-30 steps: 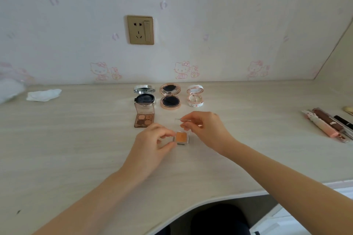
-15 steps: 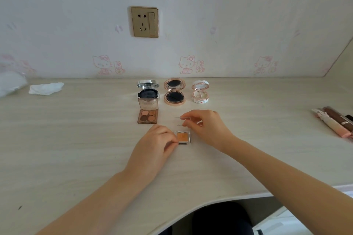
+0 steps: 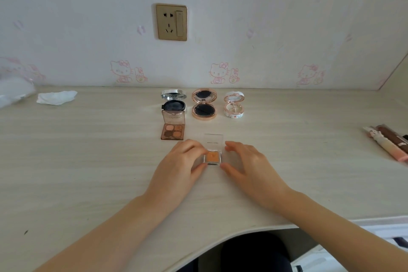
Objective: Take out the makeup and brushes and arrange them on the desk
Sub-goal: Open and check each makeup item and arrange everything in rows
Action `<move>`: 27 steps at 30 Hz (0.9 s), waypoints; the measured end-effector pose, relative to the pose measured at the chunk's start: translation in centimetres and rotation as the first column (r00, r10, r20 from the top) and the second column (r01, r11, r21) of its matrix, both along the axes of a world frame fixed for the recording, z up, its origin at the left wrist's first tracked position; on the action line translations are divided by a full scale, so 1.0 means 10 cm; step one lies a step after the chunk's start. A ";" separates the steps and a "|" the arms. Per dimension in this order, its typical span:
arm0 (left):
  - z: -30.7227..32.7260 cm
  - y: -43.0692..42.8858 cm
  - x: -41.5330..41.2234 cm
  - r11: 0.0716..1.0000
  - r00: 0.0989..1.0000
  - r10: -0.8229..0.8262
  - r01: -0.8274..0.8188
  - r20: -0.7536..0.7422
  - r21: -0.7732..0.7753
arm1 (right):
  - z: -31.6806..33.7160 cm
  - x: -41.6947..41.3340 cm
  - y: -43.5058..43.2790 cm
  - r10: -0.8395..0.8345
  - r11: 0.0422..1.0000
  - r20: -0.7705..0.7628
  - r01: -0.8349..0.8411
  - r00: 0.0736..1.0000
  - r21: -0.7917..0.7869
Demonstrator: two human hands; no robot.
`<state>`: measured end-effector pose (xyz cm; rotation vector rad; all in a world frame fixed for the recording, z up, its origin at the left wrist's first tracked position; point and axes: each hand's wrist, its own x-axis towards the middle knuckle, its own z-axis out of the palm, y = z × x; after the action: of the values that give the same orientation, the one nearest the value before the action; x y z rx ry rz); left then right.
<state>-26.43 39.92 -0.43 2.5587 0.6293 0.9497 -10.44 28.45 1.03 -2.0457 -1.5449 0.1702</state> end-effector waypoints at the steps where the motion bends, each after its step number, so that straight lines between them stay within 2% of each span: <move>1: -0.01 0.00 0.00 1.000 1.000 0.012 -0.012 -0.002 0.002 | -0.01 0.00 -0.02 0.017 1.000 0.039 -0.017 0.999 -0.001; 9: 0.02 0.04 0.03 0.992 0.997 0.048 -0.041 -0.059 0.120 | -0.04 0.04 0.09 0.058 0.997 0.152 -0.065 0.987 0.036; 27: 0.01 0.51 0.34 0.964 0.989 0.125 -0.101 -0.084 0.247 | 0.01 0.20 0.64 -0.033 0.999 0.140 0.030 0.990 0.025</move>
<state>-23.07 44.99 -0.32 2.8258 0.7359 0.9966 -8.46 34.90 1.11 -2.1018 -1.5890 -0.0039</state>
